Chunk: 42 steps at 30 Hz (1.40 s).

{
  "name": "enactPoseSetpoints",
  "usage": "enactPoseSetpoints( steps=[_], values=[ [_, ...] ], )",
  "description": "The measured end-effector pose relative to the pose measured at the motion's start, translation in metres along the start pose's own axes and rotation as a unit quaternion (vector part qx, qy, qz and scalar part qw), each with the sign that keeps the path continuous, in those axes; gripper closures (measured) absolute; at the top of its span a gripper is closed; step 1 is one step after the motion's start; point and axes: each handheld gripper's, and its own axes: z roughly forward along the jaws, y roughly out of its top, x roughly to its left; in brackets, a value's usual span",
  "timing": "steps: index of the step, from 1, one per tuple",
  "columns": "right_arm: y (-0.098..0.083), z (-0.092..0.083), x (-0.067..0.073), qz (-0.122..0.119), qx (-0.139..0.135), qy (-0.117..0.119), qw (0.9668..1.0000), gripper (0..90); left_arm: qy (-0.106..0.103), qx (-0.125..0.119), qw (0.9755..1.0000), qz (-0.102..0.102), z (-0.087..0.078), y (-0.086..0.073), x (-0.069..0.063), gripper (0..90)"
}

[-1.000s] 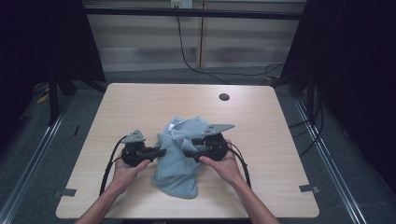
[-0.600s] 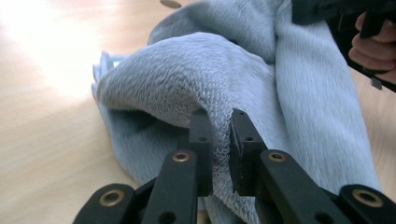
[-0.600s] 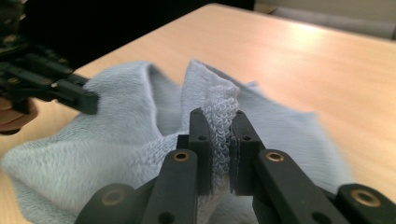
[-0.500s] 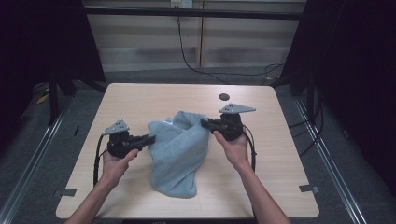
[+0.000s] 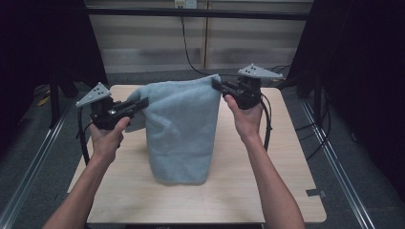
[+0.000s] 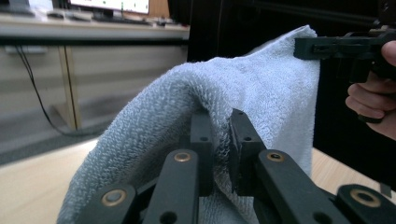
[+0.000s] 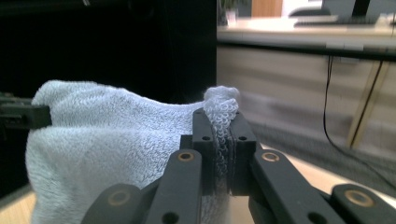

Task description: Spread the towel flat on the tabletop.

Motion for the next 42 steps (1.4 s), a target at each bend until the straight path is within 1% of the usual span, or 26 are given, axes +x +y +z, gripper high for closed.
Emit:
enactPoseSetpoints(
  steps=[3, 6, 8, 9, 10, 12, 13, 16, 17, 18, 20, 21, 22, 23, 24, 27, 28, 29, 30, 34, 35, 37, 38, 39, 40, 42],
  values=[
    [-0.004, -0.016, 0.009, -0.009, -0.009, 0.011, 0.9999, 84.2, -0.01, 0.016, 0.9996, 0.02, -0.008, -0.014, -0.01, 82.4],
    [-0.031, -0.028, 0.014, -0.012, 0.016, 0.011, 0.9997, 83.5, -0.018, 0.036, 0.9989, 0.024, -0.008, -0.033, -0.016, 82.2],
    [-0.058, -0.037, 0.015, -0.011, 0.041, 0.011, 0.999, 83.5, -0.044, 0.071, 0.9963, 0.019, -0.007, -0.07, -0.025, 82.2],
    [-0.073, -0.042, 0.016, -0.008, 0.057, 0.012, 0.9983, 83.6, -0.044, 0.071, 0.9963, 0.019, -0.007, -0.07, -0.025, 82.2],
    [-0.088, -0.046, 0.016, -0.005, 0.069, 0.016, 0.9975, 83.6, -0.061, 0.1, 0.993, 0.011, -0.006, -0.093, -0.031, 82.1],
    [-0.115, -0.056, 0.018, 0.001, 0.097, 0.017, 0.9951, 83.4, -0.065, 0.112, 0.9916, 0.009, -0.005, -0.102, -0.034, 82.0],
    [-0.115, -0.056, 0.018, 0.001, 0.097, 0.017, 0.9951, 83.4, -0.073, 0.119, 0.9902, 0.002, -0.003, -0.111, -0.036, 82.0],
    [-0.164, -0.071, 0.021, 0.018, 0.145, 0.015, 0.9892, 80.9, -0.086, 0.171, 0.9814, 0.001, 0.003, -0.143, -0.046, 81.4],
    [-0.174, -0.074, 0.021, 0.02, 0.159, 0.017, 0.987, 80.8, -0.086, 0.171, 0.9814, 0.001, 0.003, -0.143, -0.046, 81.2],
    [-0.183, -0.076, 0.022, 0.019, 0.173, 0.019, 0.9845, 80.2, -0.09, 0.198, 0.9761, 0.007, 0.006, -0.155, -0.05, 81.0],
    [-0.195, -0.079, 0.024, 0.022, 0.197, 0.02, 0.98, 78.1, -0.092, 0.221, 0.9709, 0.007, 0.006, -0.166, -0.054, 80.0],
    [-0.195, -0.079, 0.024, 0.022, 0.197, 0.02, 0.98, 78.1, -0.092, 0.221, 0.9709, 0.007, 0.006, -0.166, -0.054, 79.2],
    [-0.2, -0.082, 0.026, 0.022, 0.207, 0.025, 0.9777, 72.9, -0.096, 0.241, 0.9657, 0.002, 0.004, -0.176, -0.057, 78.2],
    [-0.201, -0.084, 0.027, 0.021, 0.209, 0.027, 0.9774, 69.8, -0.096, 0.241, 0.9657, 0.002, 0.004, -0.176, -0.057, 77.4],
    [-0.2, -0.087, 0.028, 0.021, 0.206, 0.028, 0.9779, 67.2, -0.102, 0.254, 0.9619, 0.006, -0.001, -0.181, -0.059, 76.5],
    [-0.192, -0.094, 0.027, 0.025, 0.192, 0.033, 0.9805, 57.3, -0.106, 0.247, 0.9631, 0.008, -0.007, -0.178, -0.06, 70.9],
    [-0.189, -0.096, 0.025, 0.027, 0.186, 0.032, 0.9817, 55.6, -0.114, 0.228, 0.9671, -0.005, -0.013, -0.173, -0.058, 68.9],
    [-0.189, -0.096, 0.025, 0.027, 0.186, 0.032, 0.9817, 55.6, -0.114, 0.228, 0.9671, -0.005, -0.013, -0.173, -0.058, 67.2],
    [-0.181, -0.099, 0.022, 0.029, 0.173, 0.029, 0.984, 52.3, -0.103, 0.216, 0.9709, -0.001, -0.017, -0.167, -0.056, 65.8],
    [-0.168, -0.099, 0.013, 0.03, 0.155, 0.024, 0.9872, 50.4, -0.087, 0.189, 0.9781, 0.003, -0.024, -0.155, -0.049, 60.7],
    [-0.166, -0.096, 0.009, 0.027, 0.155, 0.025, 0.9872, 50.1, -0.075, 0.183, 0.9802, 0.008, -0.025, -0.152, -0.048, 59.5],
    [-0.166, -0.083, 0.0, 0.029, 0.168, 0.028, 0.9849, 48.6, -0.079, 0.167, 0.9827, -0.007, -0.021, -0.146, -0.041, 58.3],
    [-0.166, -0.074, -0.004, 0.027, 0.177, 0.026, 0.9835, 47.6, -0.079, 0.167, 0.9827, -0.007, -0.021, -0.146, -0.041, 57.5],
    [-0.167, -0.065, -0.007, 0.03, 0.182, 0.023, 0.9826, 45.7, -0.071, 0.154, 0.9854, -0.013, -0.015, -0.139, -0.036, 56.8],
    [-0.167, -0.065, -0.007, 0.03, 0.182, 0.023, 0.9826, 45.7, -0.071, 0.154, 0.9854, -0.013, -0.015, -0.139, -0.036, 55.9],
    [-0.165, -0.037, -0.015, 0.033, 0.184, 0.027, 0.9819, 42.5, -0.065, 0.147, 0.9868, -0.018, 0.001, -0.129, -0.027, 53.9]
  ],
)
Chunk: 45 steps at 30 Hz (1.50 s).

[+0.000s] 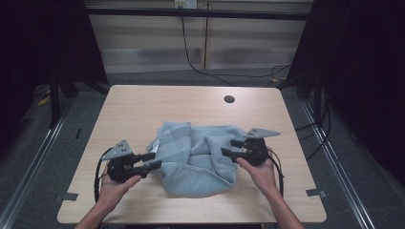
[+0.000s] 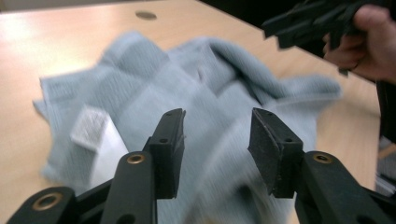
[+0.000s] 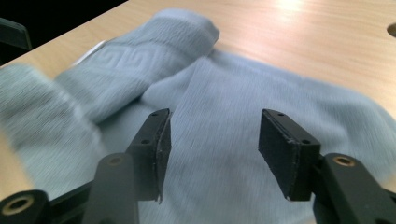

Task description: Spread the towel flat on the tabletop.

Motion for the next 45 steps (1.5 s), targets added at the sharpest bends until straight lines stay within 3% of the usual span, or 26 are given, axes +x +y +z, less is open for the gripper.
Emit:
enactPoseSetpoints(
  steps=[2, 4, 6, 7, 8, 9, 12, 13, 15, 16, 17, 18, 19, 21, 23, 25, 31, 34, 35, 41, 45],
  values=[
    [0.005, 0.008, -0.002, 0.001, 0.001, 0.007, 1.0, 41.4, 0.004, -0.001, 1.0, -0.003, 0.006, 0.003, 0.005, 51.4],
    [0.019, 0.032, -0.006, 0.001, 0.006, 0.012, 0.9999, 37.6, 0.023, 0.03, 0.9992, -0.009, 0.033, 0.006, 0.018, 47.1],
    [0.025, 0.048, -0.009, 0.005, 0.009, 0.018, 0.9998, 35.7, 0.037, 0.061, 0.9974, -0.001, 0.052, -0.001, 0.023, 42.6],
    [0.025, 0.048, -0.009, 0.005, 0.009, 0.018, 0.9998, 35.7, 0.037, 0.061, 0.9974, -0.001, 0.052, -0.001, 0.023, 41.1],
    [0.028, 0.063, -0.01, 0.003, 0.025, 0.027, 0.9993, 32.4, 0.041, 0.081, 0.9958, 0.013, 0.064, -0.011, 0.023, 38.1],
    [0.027, 0.07, -0.01, 0.003, 0.036, 0.027, 0.999, 31.9, 0.039, 0.096, 0.9942, 0.027, 0.067, -0.014, 0.021, 35.0],
    [0.021, 0.08, -0.01, 0.006, 0.051, 0.029, 0.9982, 32.4, 0.036, 0.097, 0.9942, 0.031, 0.067, -0.017, 0.019, 30.6],
    [0.012, 0.087, -0.009, 0.006, 0.072, 0.034, 0.9968, 38.5, 0.034, 0.101, 0.9938, 0.033, 0.067, -0.02, 0.018, 30.0],
    [0.001, 0.09, -0.005, 0.001, 0.095, 0.021, 0.9953, 52.3, 0.039, 0.114, 0.9918, 0.043, 0.068, -0.024, 0.014, 30.2],
    [-0.003, 0.089, -0.003, -0.005, 0.096, 0.012, 0.9953, 59.8, 0.05, 0.119, 0.99, 0.056, 0.068, -0.026, 0.012, 32.6],
    [-0.006, 0.086, -0.002, -0.005, 0.091, 0.011, 0.9958, 66.1, 0.05, 0.119, 0.99, 0.056, 0.068, -0.026, 0.012, 35.9],
    [-0.007, 0.082, -0.002, -0.007, 0.086, 0.007, 0.9963, 71.2, 0.061, 0.133, 0.986, 0.08, 0.066, -0.025, 0.006, 42.2],
    [-0.006, 0.078, -0.002, -0.008, 0.082, 0.002, 0.9966, 73.9, 0.063, 0.136, 0.9846, 0.09, 0.064, -0.023, 0.003, 50.4],
    [-0.003, 0.068, -0.003, -0.011, 0.072, -0.007, 0.9973, 76.4, 0.057, 0.137, 0.9839, 0.1, 0.06, -0.02, 0.002, 68.8],
    [-0.001, 0.059, -0.005, -0.01, 0.062, -0.012, 0.9979, 76.9, 0.057, 0.132, 0.9851, 0.094, 0.058, -0.02, 0.003, 77.3],
    [0.0, 0.051, -0.006, -0.008, 0.054, -0.021, 0.9983, 76.9, 0.06, 0.127, 0.9858, 0.092, 0.056, -0.019, 0.004, 79.4],
    [0.002, 0.026, -0.016, 0.001, 0.029, -0.051, 0.9982, 76.8, 0.08, 0.079, 0.9917, 0.062, 0.031, -0.01, 0.015, 80.6],
    [0.002, 0.017, -0.021, 0.01, 0.02, -0.06, 0.9979, 76.7, 0.09, 0.066, 0.9924, 0.051, 0.023, -0.009, 0.019, 80.9],
    [0.001, 0.007, -0.026, 0.016, 0.012, -0.071, 0.9972, 76.3, 0.092, 0.056, 0.9934, 0.038, 0.014, -0.008, 0.024, 80.8],
    [-0.009, -0.018, -0.03, 0.025, 0.012, -0.096, 0.995, 74.3, 0.091, 0.049, 0.9946, 0.013, -0.003, -0.016, 0.023, 80.8],
    [-0.032, -0.037, -0.026, 0.025, 0.028, -0.1, 0.9943, 72.5, 0.072, 0.061, 0.9953, 0.023, -0.02, -0.031, 0.011, 80.4]
  ],
)
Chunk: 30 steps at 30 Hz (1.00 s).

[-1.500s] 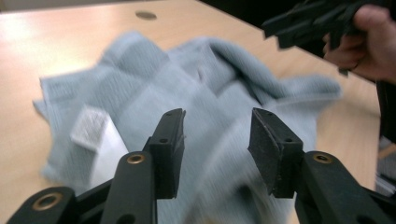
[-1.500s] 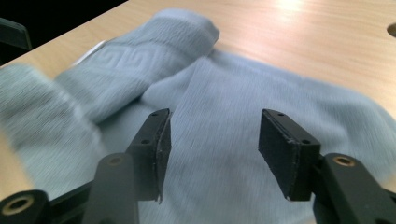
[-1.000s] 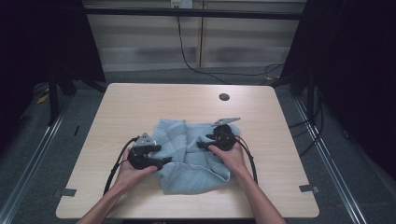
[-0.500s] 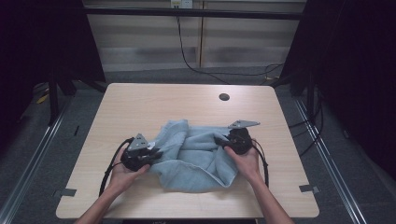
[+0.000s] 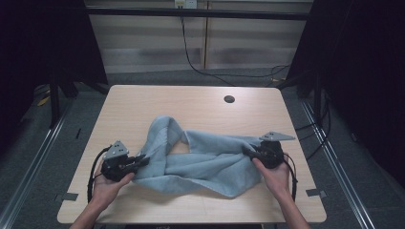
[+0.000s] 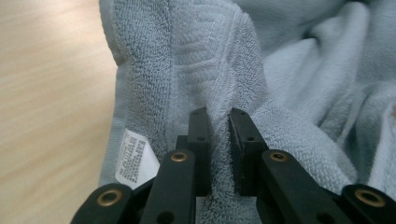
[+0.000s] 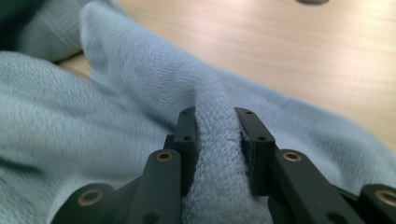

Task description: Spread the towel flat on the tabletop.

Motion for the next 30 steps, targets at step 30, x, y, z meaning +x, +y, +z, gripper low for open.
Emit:
enactPoseSetpoints(
  steps=[30],
  values=[
    [0.022, 0.07, -0.008, 0.001, 0.016, 0.06, 0.998, 45.5, -0.02, -0.052, 0.9977, -0.039, -0.016, 0.019, 0.01, 71.7]
  ],
)
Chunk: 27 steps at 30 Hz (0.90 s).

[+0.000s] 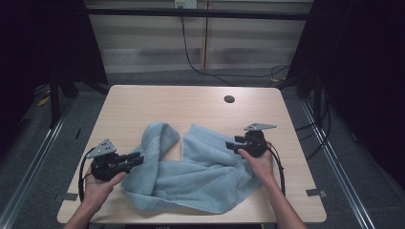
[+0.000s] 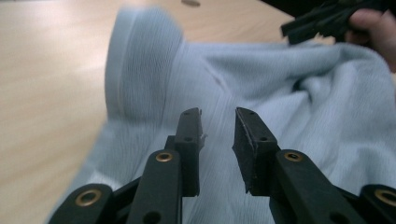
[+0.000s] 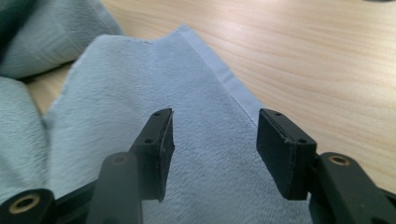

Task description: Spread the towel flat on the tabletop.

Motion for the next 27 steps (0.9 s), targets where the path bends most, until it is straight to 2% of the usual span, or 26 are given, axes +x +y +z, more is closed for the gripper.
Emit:
enactPoseSetpoints(
  steps=[2, 5, 6, 7, 8, 9, 11, 12, 13, 14, 15, 17, 18, 19, 20, 21, 22, 23, 24, 26, 27],
  values=[
    [-0.003, 0.009, -0.003, 0.004, 0.014, -0.003, 0.9999, 42.9, -0.012, -0.003, 0.9999, 0.006, 0.007, 0.007, -0.001, 70.0],
    [-0.008, 0.02, -0.001, -0.001, 0.041, -0.005, 0.9992, 37.9, -0.015, 0.028, 0.9995, 0.006, 0.03, 0.006, -0.001, 62.1],
    [-0.009, 0.023, 0.0, -0.006, 0.046, -0.009, 0.9989, 36.2, -0.015, 0.028, 0.9995, 0.006, 0.03, 0.006, -0.001, 59.3],
    [-0.01, 0.024, 0.001, -0.006, 0.047, -0.01, 0.9988, 35.4, -0.013, 0.058, 0.9981, 0.017, 0.047, -0.001, -0.001, 56.2],
    [-0.01, 0.024, 0.003, -0.01, 0.049, -0.016, 0.9986, 34.8, 0.001, 0.072, 0.997, 0.028, 0.054, -0.005, -0.002, 52.6],
    [-0.011, 0.025, 0.004, -0.016, 0.049, -0.018, 0.9985, 33.8, 0.006, 0.085, 0.9958, 0.032, 0.06, -0.009, -0.001, 48.0],
    [-0.012, 0.026, 0.008, -0.029, 0.052, -0.029, 0.9978, 33.5, 0.004, 0.111, 0.9932, 0.035, 0.069, -0.017, 0.001, 43.6],
    [-0.012, 0.026, 0.008, -0.029, 0.052, -0.029, 0.9978, 33.5, 0.004, 0.111, 0.9932, 0.035, 0.069, -0.017, 0.001, 42.7],
    [-0.012, 0.028, 0.014, -0.057, 0.061, -0.046, 0.9954, 33.9, 0.007, 0.127, 0.991, 0.042, 0.076, -0.024, 0.002, 42.5],
    [-0.012, 0.028, 0.017, -0.065, 0.067, -0.055, 0.9942, 34.2, 0.01, 0.131, 0.9901, 0.051, 0.077, -0.026, 0.001, 42.4],
    [-0.012, 0.028, 0.017, -0.065, 0.067, -0.055, 0.9942, 34.2, 0.01, 0.131, 0.9901, 0.051, 0.077, -0.026, 0.001, 42.6],
    [-0.013, 0.027, 0.019, -0.064, 0.069, -0.06, 0.9937, 40.2, 0.032, 0.141, 0.9859, 0.085, 0.078, -0.026, -0.006, 47.3],
    [-0.012, 0.025, 0.019, -0.063, 0.07, -0.061, 0.9937, 49.2, 0.032, 0.141, 0.9859, 0.085, 0.078, -0.026, -0.006, 50.5],
    [-0.012, 0.025, 0.019, -0.063, 0.07, -0.061, 0.9937, 49.2, 0.03, 0.14, 0.9861, 0.084, 0.078, -0.027, -0.007, 50.5],
    [-0.013, 0.024, 0.018, -0.065, 0.068, -0.059, 0.9938, 56.6, 0.031, 0.142, 0.9853, 0.089, 0.076, -0.027, -0.008, 53.7],
    [-0.012, 0.02, 0.016, -0.066, 0.074, -0.063, 0.993, 72.5, 0.029, 0.143, 0.9851, 0.091, 0.074, -0.027, -0.009, 61.9],
    [-0.012, 0.02, 0.016, -0.066, 0.074, -0.063, 0.993, 72.5, 0.029, 0.143, 0.9851, 0.091, 0.074, -0.027, -0.009, 65.1],
    [-0.012, 0.018, 0.012, -0.06, 0.078, -0.063, 0.9932, 83.3, 0.027, 0.139, 0.9856, 0.092, 0.07, -0.027, -0.01, 67.2],
    [-0.011, 0.017, 0.01, -0.055, 0.08, -0.067, 0.993, 83.8, 0.027, 0.139, 0.9858, 0.09, 0.068, -0.027, -0.009, 69.2],
    [-0.009, 0.016, 0.003, -0.051, 0.081, -0.091, 0.9912, 84.9, 0.027, 0.137, 0.9868, 0.083, 0.065, -0.027, -0.009, 72.8],
    [-0.009, 0.015, -0.003, -0.04, 0.079, -0.092, 0.9918, 85.0, 0.023, 0.13, 0.9886, 0.073, 0.06, -0.028, -0.006, 73.6]
  ],
)
